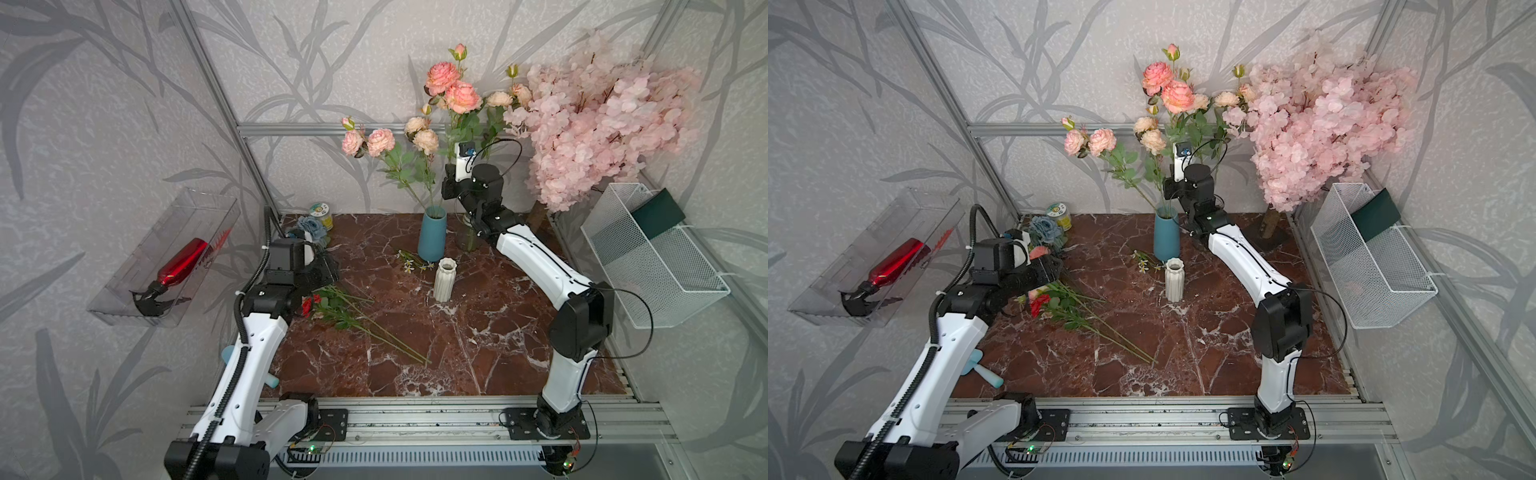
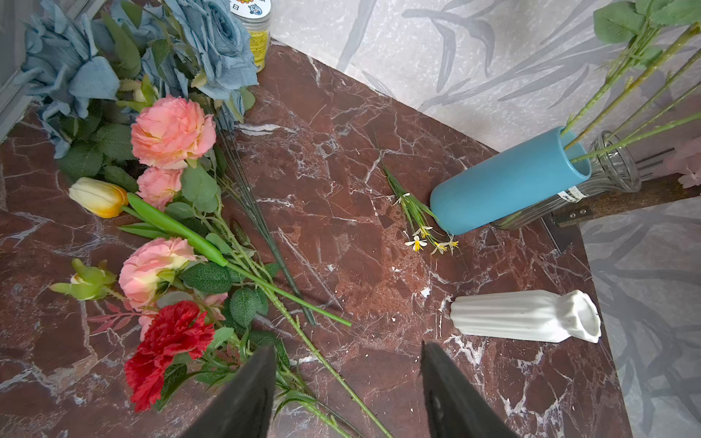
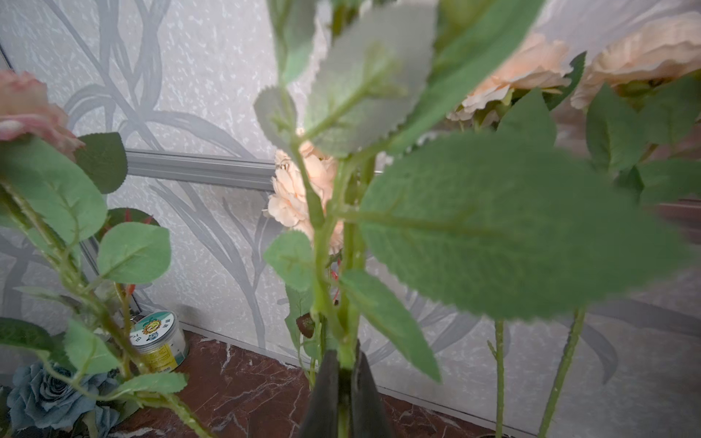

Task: Place the pink flowers into the vase
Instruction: Place the flower in the vase.

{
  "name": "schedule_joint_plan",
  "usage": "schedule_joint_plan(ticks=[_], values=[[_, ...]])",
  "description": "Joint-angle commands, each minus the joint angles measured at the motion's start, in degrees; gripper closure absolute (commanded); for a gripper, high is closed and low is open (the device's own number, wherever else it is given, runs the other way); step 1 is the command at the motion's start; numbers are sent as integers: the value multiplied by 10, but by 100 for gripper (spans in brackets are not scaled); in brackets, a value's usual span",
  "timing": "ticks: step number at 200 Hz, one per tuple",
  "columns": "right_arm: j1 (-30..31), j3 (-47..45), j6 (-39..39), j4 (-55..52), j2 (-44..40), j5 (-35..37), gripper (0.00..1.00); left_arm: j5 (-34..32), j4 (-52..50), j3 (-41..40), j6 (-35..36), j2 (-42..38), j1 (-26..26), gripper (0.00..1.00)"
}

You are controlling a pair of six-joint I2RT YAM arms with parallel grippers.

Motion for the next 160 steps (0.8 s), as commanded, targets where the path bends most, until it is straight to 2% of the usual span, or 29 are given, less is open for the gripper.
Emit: schedule_joint_plan(ticks=[1, 160], values=[[-5, 9, 20, -14, 9, -19, 100, 2, 6, -6, -4, -11, 5, 38], [-13, -44, 50, -6, 31, -77, 100, 3, 7, -8, -6, -13, 9, 38]])
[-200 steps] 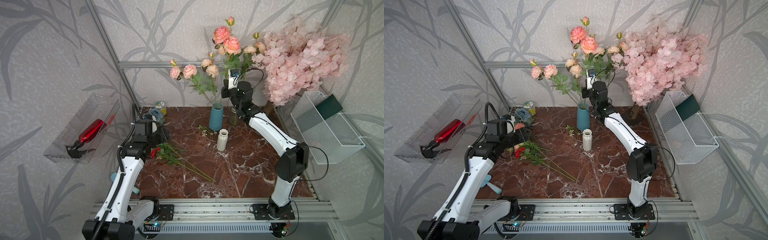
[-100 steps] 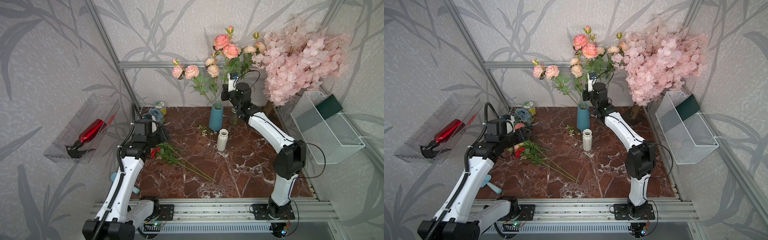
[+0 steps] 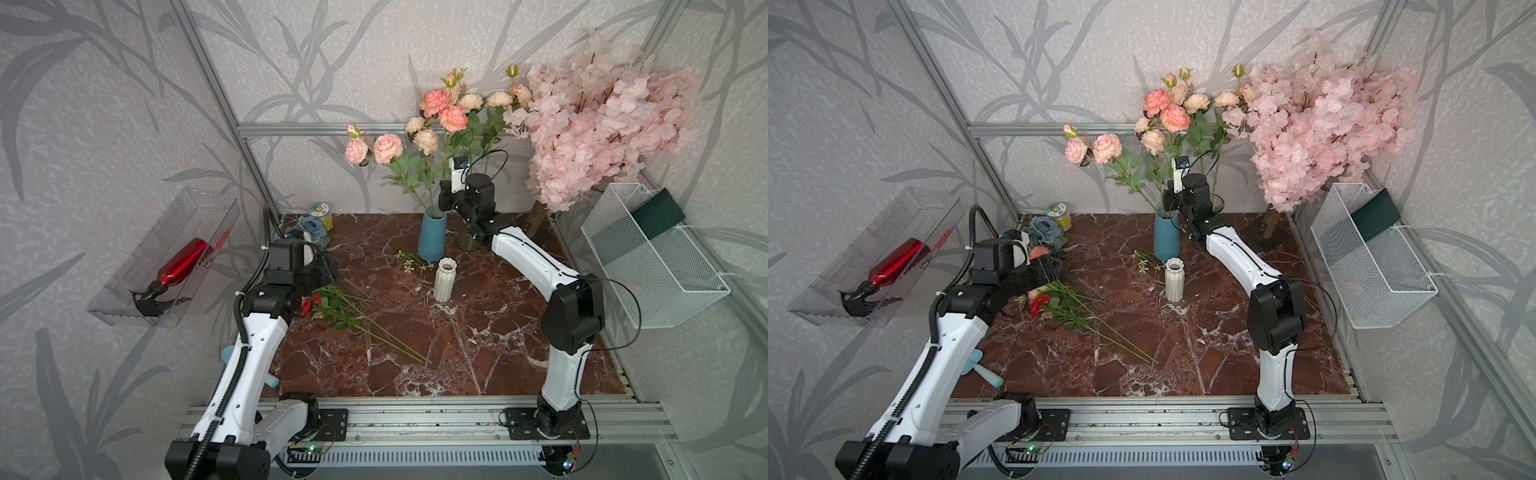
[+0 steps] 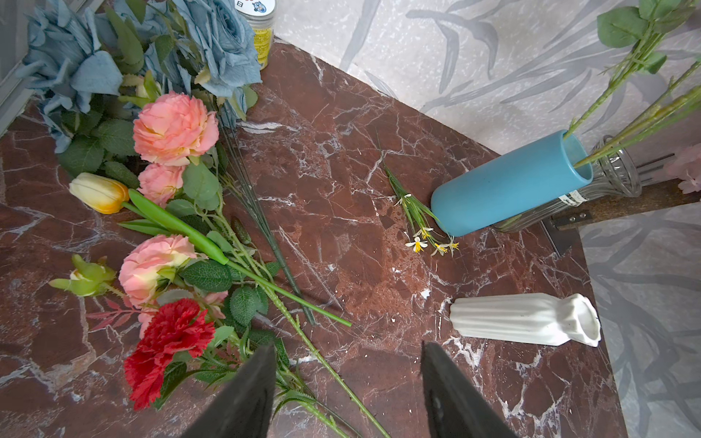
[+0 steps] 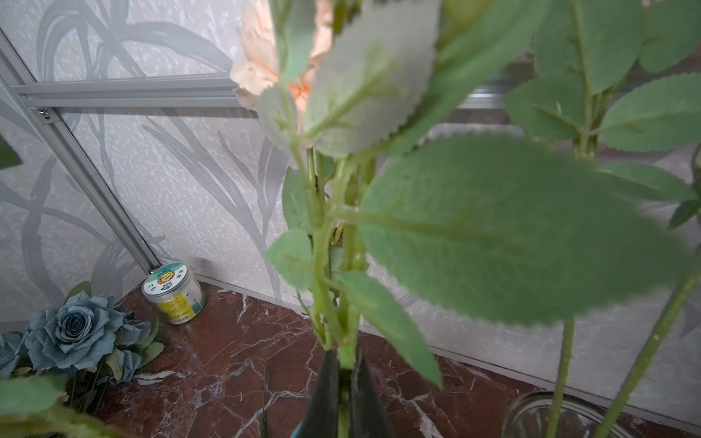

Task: Place the pink flowers into the vase
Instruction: Place the flower in the vase.

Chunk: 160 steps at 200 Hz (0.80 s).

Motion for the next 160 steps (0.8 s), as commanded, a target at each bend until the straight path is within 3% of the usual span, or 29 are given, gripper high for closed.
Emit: schedule_joint_plan(ticks=[1, 119, 160], values=[[-1, -12, 13, -2, -1, -23, 100, 1, 5, -5, 1, -13, 4, 38], [-2, -26, 24, -4, 5, -42, 100, -3, 4, -5, -1, -14, 6, 38], [-2, -46, 21, 1, -12, -42, 76, -3, 5, -6, -2, -14, 7, 38]])
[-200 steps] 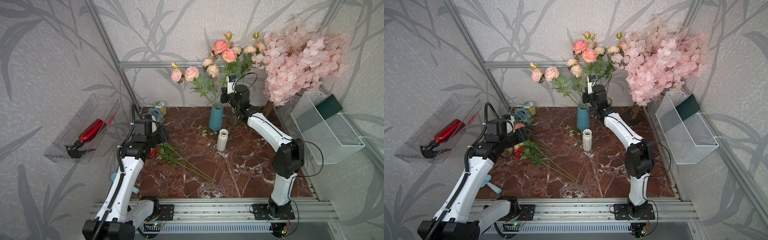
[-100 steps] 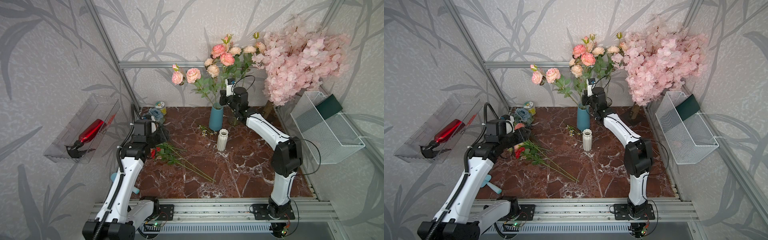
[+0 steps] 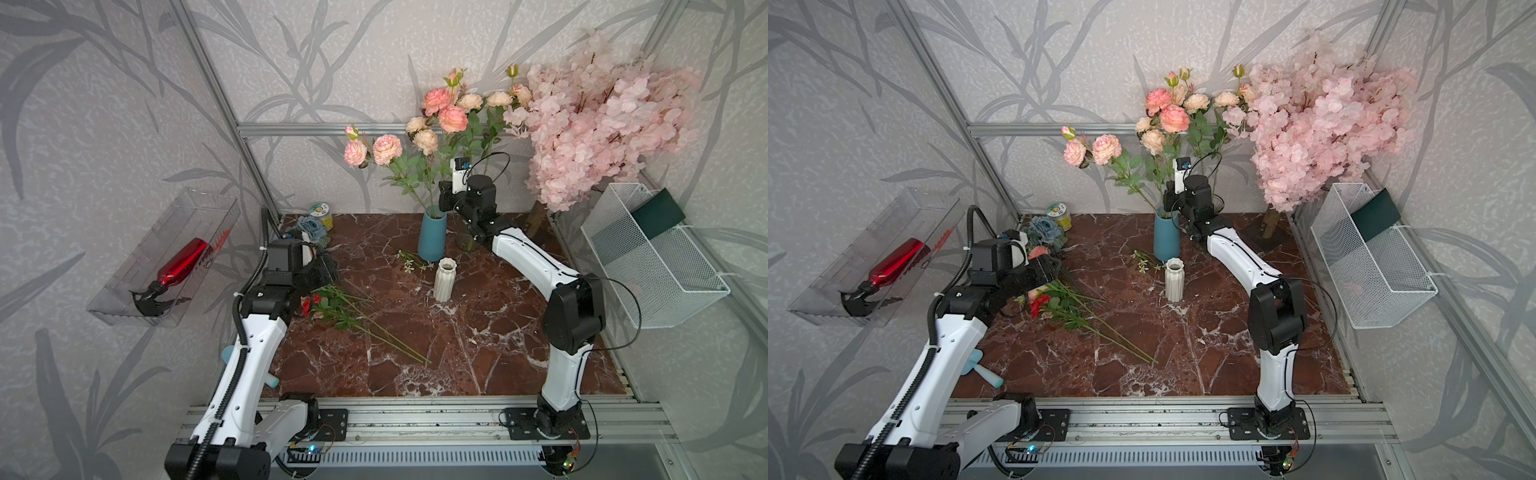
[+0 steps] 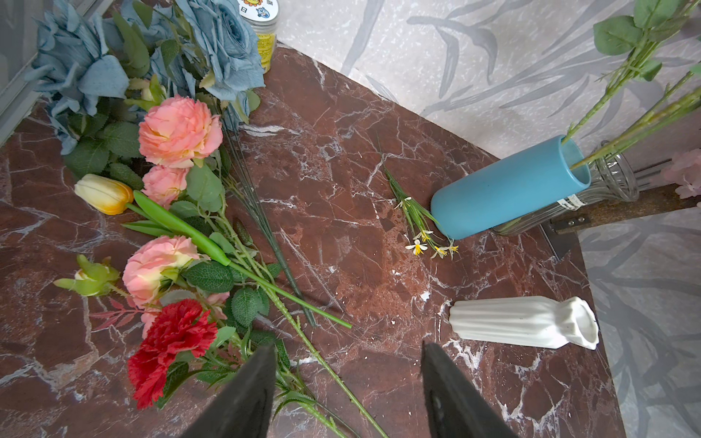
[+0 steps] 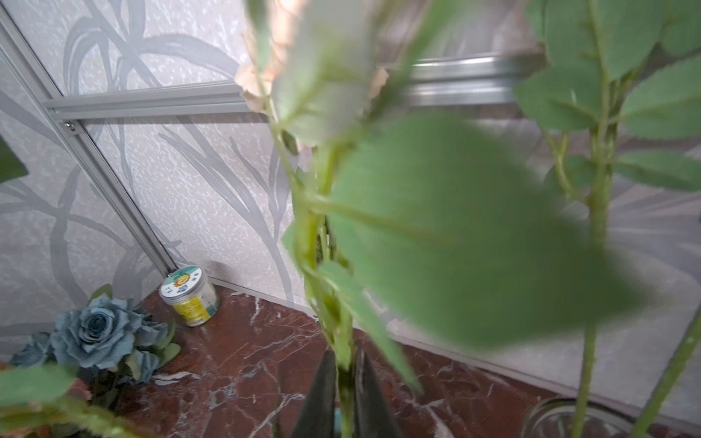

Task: Place the pink flowers into the vase
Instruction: Place the flower in the vase.

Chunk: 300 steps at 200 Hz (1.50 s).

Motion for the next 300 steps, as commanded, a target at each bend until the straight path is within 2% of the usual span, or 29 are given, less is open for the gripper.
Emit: schedule_joint_plan(ticks=[1, 17, 35, 122, 157, 216, 261, 300], values=[[1, -24, 4, -20, -13, -15, 76, -2, 4, -6, 0, -10, 4, 38], [1, -40, 5, -10, -26, -16, 67, -3, 4, -5, -1, -9, 5, 38], [1, -50, 4, -6, -40, -18, 63, -3, 6, -6, -1, -9, 6, 38], [2, -85, -1, -27, -115, -23, 55, -7, 3, -5, -1, 1, 8, 37], [6, -86, 3, -105, -170, 33, 52, -13, -4, -2, -2, 16, 13, 37], [32, -161, 30, -196, -287, 116, 51, -34, -19, 5, -8, 25, 12, 37], [84, -261, 63, -225, -388, 137, 51, -70, -81, 46, -57, 39, 11, 37], [103, -329, 76, -228, -446, 114, 51, -148, -169, 59, -145, 52, 2, 41]])
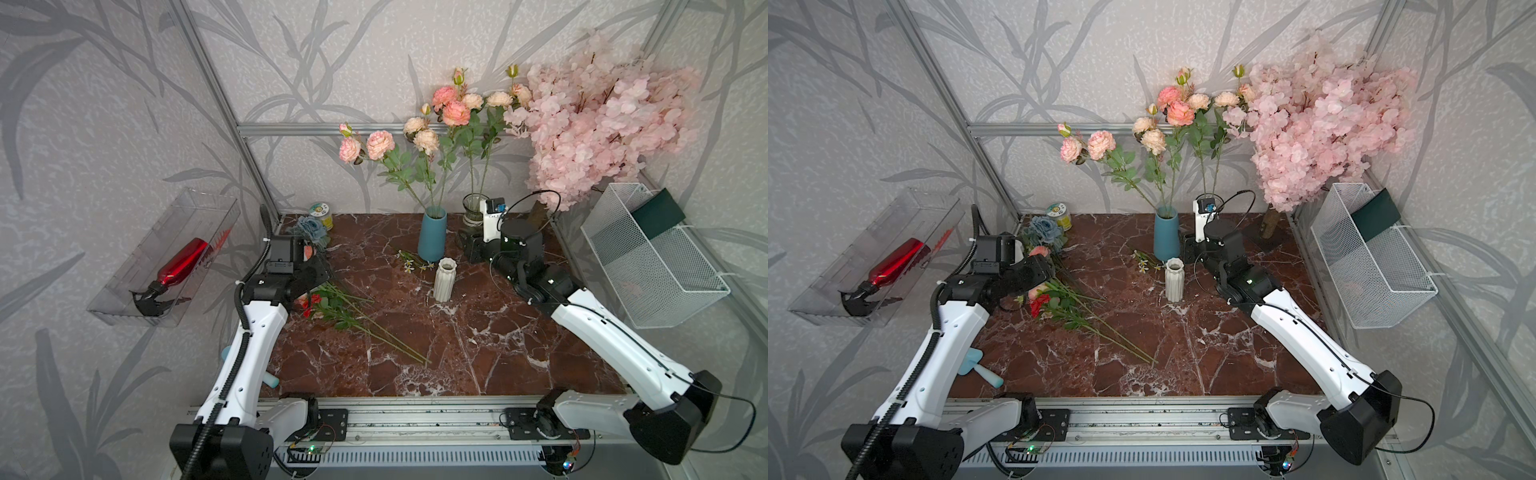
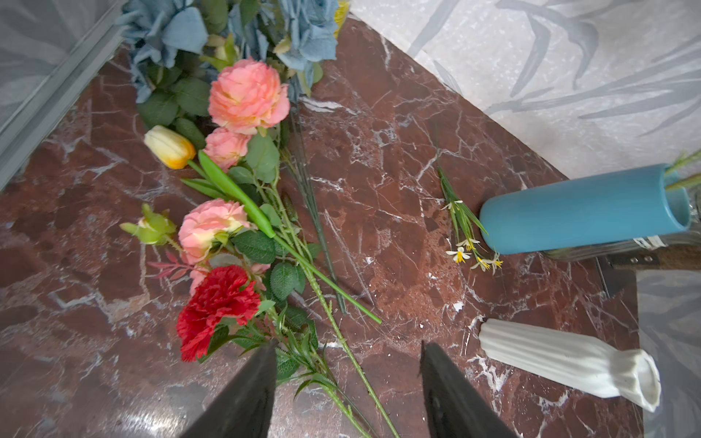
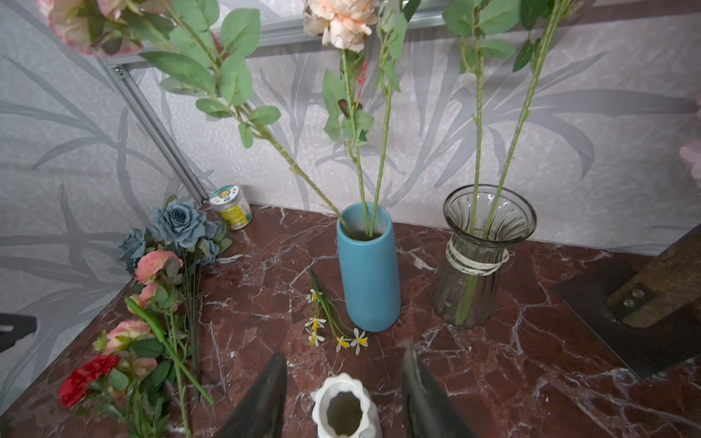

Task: Place the pink flowers into the vase
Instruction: Place the flower in the vase.

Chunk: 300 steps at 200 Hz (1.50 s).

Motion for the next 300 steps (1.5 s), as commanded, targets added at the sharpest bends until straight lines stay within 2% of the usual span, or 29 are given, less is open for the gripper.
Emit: schedule_joint_plan(ticks=[1, 34, 64, 90, 118, 147, 184, 215, 252, 274, 300], values=[[5, -30, 19, -19, -33, -4, 51, -69, -86, 13, -72, 2, -7, 41], [14, -62, 37, -38, -61, -17, 51, -119, -146, -13, -159, -12, -28, 42], [46, -78, 30, -53, -53, -21, 52, -116, -155, -53, -219, -30, -27, 43], [76, -69, 5, -76, -45, -14, 52, -111, -153, -78, -245, -32, -28, 44], [99, -54, -11, -84, -28, -50, 53, -82, -120, -122, -265, -24, -28, 44], [134, -23, -40, -99, 16, -131, 54, -80, -113, -129, -271, -21, -29, 45], [146, 16, -51, -121, 100, -211, 58, -110, -122, -71, -233, -26, -28, 45], [164, 60, -59, -134, 166, -244, 62, -131, -113, -38, -179, -37, -21, 44], [194, 143, -74, -155, 259, -293, 65, -88, -59, -12, -70, -52, -17, 42], [210, 194, -83, -171, 321, -302, 74, -77, -56, -5, -37, -51, -9, 42], [220, 234, -81, -173, 375, -313, 76, -25, -7, -33, 4, -60, -5, 41]])
